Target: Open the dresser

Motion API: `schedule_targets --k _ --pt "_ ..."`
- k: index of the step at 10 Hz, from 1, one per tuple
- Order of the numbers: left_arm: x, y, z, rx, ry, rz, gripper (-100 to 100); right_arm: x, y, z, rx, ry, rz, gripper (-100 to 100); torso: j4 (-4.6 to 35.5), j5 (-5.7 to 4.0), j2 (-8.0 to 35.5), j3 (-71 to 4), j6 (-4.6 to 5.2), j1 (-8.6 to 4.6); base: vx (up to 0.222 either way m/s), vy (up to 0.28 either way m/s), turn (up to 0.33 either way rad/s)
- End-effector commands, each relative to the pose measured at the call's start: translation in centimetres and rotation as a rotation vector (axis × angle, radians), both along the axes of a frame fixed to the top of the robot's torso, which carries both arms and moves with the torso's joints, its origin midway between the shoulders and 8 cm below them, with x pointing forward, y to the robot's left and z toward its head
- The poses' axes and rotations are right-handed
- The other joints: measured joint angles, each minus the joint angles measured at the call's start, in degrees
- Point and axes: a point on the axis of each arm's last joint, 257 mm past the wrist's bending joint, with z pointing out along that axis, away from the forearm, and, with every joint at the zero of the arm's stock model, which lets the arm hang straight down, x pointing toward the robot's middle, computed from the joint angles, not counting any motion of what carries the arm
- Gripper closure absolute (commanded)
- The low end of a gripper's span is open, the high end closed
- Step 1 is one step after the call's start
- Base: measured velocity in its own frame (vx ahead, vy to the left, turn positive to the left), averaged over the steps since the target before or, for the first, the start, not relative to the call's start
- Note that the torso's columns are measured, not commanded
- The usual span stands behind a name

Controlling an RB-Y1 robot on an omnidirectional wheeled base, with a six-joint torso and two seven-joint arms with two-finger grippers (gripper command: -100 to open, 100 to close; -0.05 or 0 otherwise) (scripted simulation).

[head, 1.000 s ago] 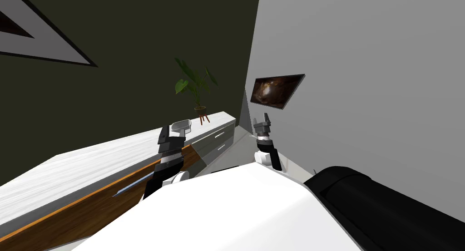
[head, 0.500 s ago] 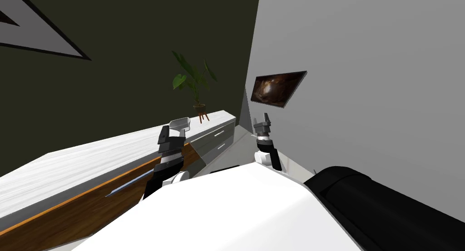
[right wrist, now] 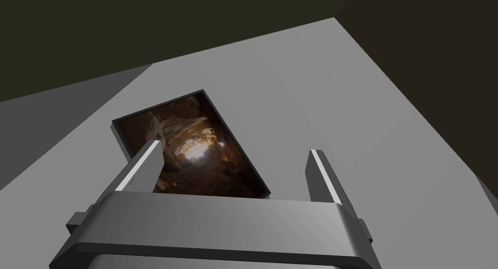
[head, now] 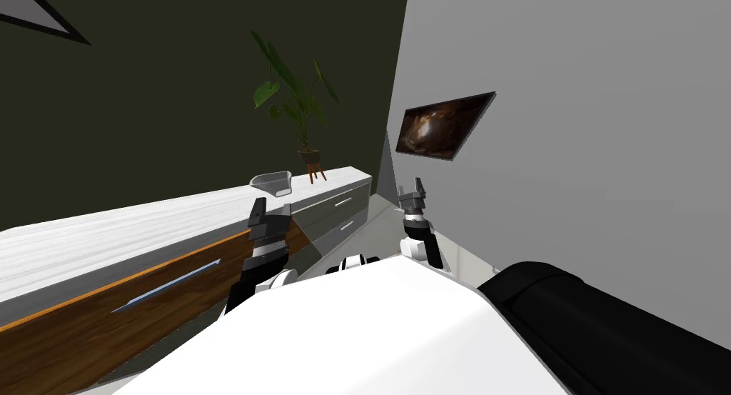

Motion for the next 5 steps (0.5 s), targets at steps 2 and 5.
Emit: schedule_targets --k 2,5 --pt "0.8 -0.1 -1.8 0.056 0.055 -0.032 -100 0.0 0.0 0.0 0.0 0.001 0.0 0 2.42 -0.03 2.34 -5.14 0.0 -0.12 0.055 -0.059 0.033" --pt "2.1 0.9 -5.4 0.087 0.152 -0.043 -100 0.0 0.0 0.0 0.0 0.001 0.0 0 2.64 -0.06 2.53 -5.46 0.0 -0.24 0.098 -0.129 0.074"
